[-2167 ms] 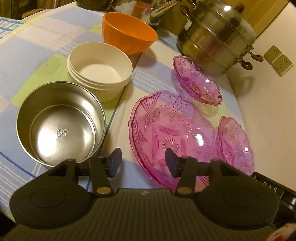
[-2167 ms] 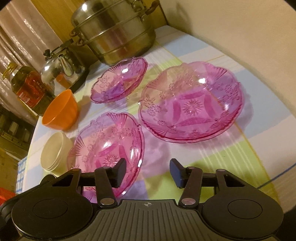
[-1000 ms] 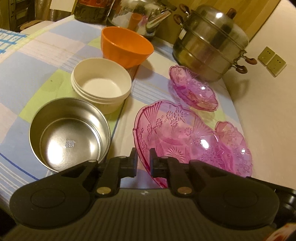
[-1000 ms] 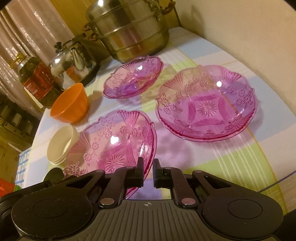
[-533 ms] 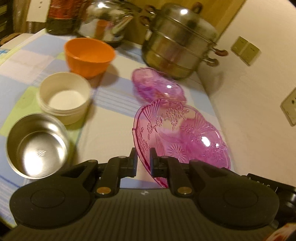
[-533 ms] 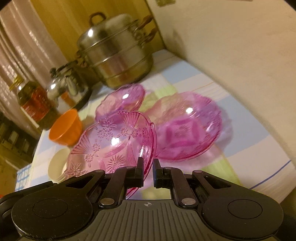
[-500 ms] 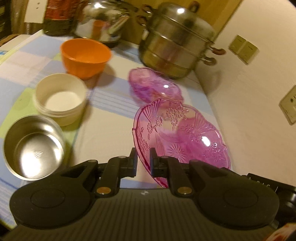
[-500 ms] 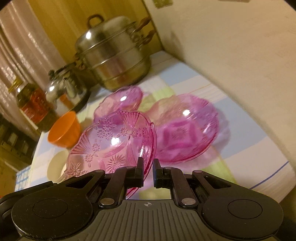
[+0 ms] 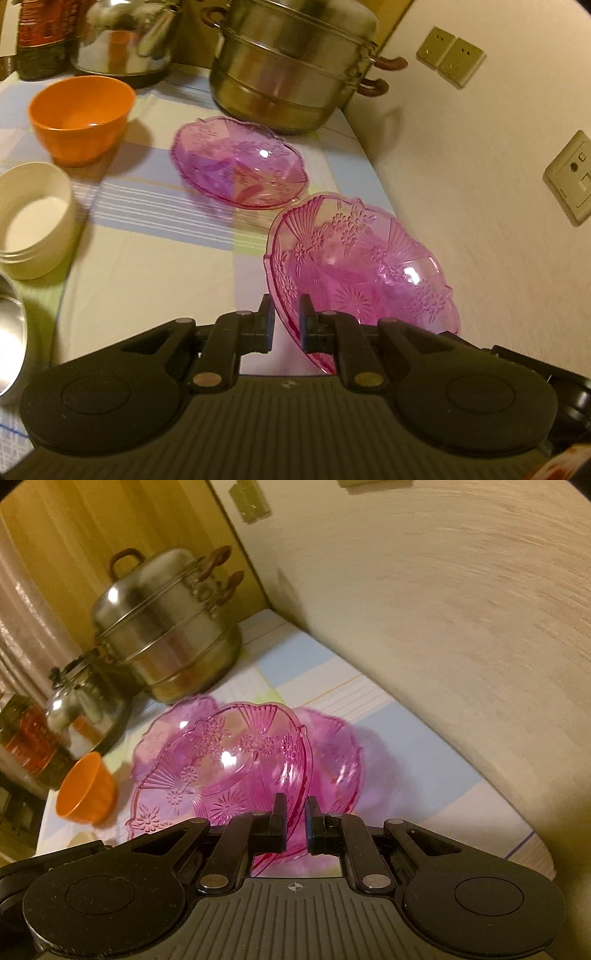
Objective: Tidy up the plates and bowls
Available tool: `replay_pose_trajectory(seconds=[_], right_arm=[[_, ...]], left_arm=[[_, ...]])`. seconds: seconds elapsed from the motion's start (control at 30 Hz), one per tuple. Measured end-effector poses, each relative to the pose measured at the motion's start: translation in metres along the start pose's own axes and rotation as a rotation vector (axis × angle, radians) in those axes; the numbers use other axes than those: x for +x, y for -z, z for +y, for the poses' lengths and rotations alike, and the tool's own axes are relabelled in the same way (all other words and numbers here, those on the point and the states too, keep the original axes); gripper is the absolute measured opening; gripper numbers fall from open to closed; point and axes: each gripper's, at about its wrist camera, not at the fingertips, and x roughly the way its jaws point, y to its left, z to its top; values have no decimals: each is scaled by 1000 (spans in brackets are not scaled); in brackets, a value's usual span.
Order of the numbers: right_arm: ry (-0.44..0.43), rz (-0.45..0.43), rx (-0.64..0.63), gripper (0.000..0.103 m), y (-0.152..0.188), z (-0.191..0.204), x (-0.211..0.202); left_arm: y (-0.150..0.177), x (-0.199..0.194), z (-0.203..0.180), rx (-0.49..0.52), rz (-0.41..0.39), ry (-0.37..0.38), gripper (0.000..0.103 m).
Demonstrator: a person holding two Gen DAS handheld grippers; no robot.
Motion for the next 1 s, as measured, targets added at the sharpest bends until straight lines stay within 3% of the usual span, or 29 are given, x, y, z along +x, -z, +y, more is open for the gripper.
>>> replay_pose_trajectory(seconds=[0.43,1.0], right_arm=[[62,-9,24,9,-13,-19,27],[113,1,-15,9,-12,-19,50]], left_arm=[[-11,45,-18,32,52,1,11],[-10,67,-21,71,79,-17,12]])
